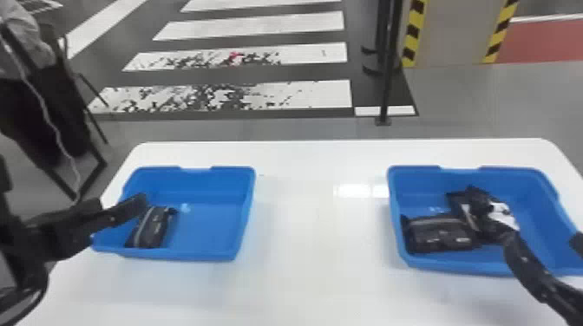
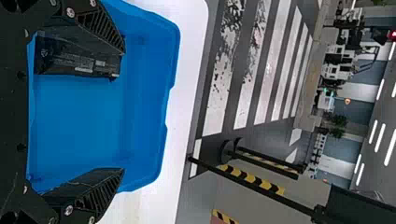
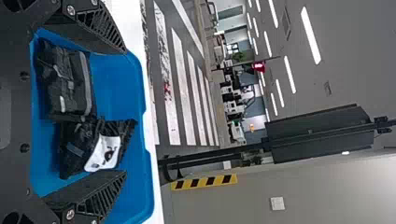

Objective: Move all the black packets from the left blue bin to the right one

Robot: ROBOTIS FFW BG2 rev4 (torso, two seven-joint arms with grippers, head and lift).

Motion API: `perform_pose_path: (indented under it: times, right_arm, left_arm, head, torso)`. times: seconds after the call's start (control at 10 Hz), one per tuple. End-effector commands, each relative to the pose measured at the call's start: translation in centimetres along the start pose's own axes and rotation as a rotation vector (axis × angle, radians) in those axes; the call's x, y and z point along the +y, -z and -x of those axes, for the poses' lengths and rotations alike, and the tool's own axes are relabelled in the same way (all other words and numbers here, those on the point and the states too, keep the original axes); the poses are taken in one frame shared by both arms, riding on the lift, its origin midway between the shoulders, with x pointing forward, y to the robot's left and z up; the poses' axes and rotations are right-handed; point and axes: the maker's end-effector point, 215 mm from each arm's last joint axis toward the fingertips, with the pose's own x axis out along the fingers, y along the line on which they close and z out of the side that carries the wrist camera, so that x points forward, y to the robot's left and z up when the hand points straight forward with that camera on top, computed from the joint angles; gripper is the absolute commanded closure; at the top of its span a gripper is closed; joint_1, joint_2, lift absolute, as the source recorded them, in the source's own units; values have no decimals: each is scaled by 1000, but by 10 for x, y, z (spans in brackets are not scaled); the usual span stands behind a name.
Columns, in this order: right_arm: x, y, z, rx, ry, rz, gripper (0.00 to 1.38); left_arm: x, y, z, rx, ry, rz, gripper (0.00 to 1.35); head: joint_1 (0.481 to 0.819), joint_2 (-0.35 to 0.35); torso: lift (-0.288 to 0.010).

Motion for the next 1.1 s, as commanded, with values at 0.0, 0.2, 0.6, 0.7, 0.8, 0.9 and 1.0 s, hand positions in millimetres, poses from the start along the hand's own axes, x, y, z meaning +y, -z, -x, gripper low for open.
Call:
perform_pose_path:
  times: [0.0, 0.2, 0.6, 0.7, 0.8, 0.9, 1.0]
  right_arm:
    - [13, 13, 11, 25, -13, -34, 116]
    - [27, 26, 12, 44, -35, -73, 117]
    - [34, 32, 10, 56, -50, -98, 117]
    - [36, 34, 10, 58, -55, -108, 117]
    - [38, 36, 9, 60, -61, -117, 117]
    - [41, 35, 7, 57, -68, -122, 117]
    - [41, 38, 6, 60, -68, -126, 117]
  left_arm:
    - [16, 6, -18, 45, -28, 34, 151]
    - [37, 19, -41, 116, -70, 78, 151]
    - [67, 43, -88, 251, -130, 175, 151]
    - [66, 50, -100, 291, -125, 188, 151]
    - [67, 54, -108, 319, -131, 193, 151]
    - [71, 62, -105, 358, -164, 200, 151]
    - [74, 75, -112, 399, -171, 224, 151]
  head:
    - [695, 191]
    - [695, 248]
    - [695, 308]
    - [695, 310]
    - [695, 308]
    - [695, 306]
    - [695, 309]
  torso:
    - [-154]
    - [-154]
    - [-154]
    - [-154]
    - [-154]
    - [-154]
    - [-154]
